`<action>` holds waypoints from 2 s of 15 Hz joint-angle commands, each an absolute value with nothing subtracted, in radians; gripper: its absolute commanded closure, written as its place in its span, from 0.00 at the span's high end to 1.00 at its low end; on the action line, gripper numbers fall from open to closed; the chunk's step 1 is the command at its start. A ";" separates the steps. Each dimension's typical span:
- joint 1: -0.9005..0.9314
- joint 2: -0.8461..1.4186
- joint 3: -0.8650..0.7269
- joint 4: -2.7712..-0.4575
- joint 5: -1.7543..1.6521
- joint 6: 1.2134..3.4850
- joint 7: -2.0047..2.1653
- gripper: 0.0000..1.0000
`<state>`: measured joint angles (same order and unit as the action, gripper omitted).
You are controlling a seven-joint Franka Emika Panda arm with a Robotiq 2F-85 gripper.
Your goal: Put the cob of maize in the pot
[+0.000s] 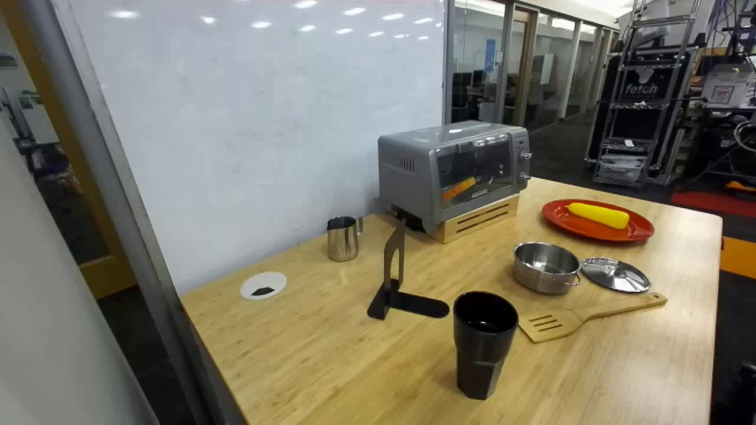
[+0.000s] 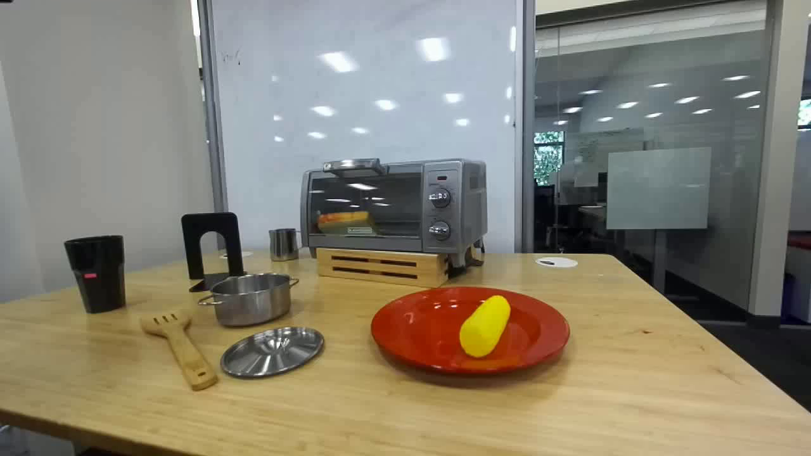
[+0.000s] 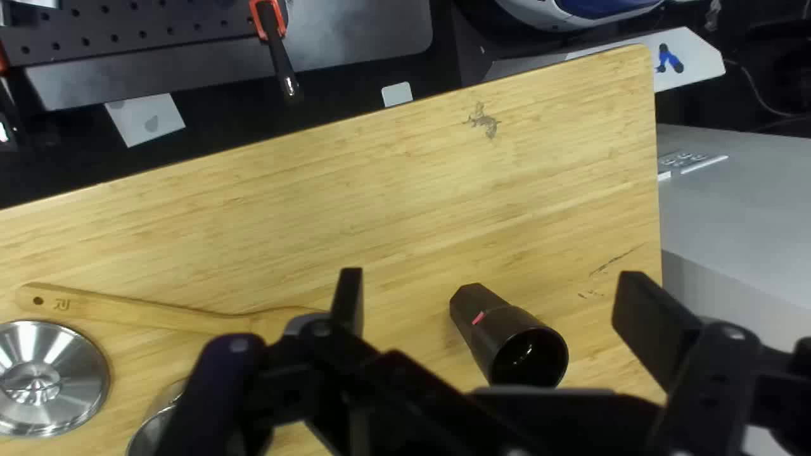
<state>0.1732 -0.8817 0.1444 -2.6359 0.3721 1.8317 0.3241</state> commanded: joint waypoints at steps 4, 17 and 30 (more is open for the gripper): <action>0.138 -0.890 0.172 -2.635 0.380 1.832 0.329 1.00; -0.028 -0.671 0.108 -2.615 0.250 2.128 0.325 1.00; -0.146 -0.469 -0.062 -2.481 0.114 2.148 0.293 1.00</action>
<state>-0.1424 -0.4676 -0.0676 -2.4806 0.1107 2.1499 0.2951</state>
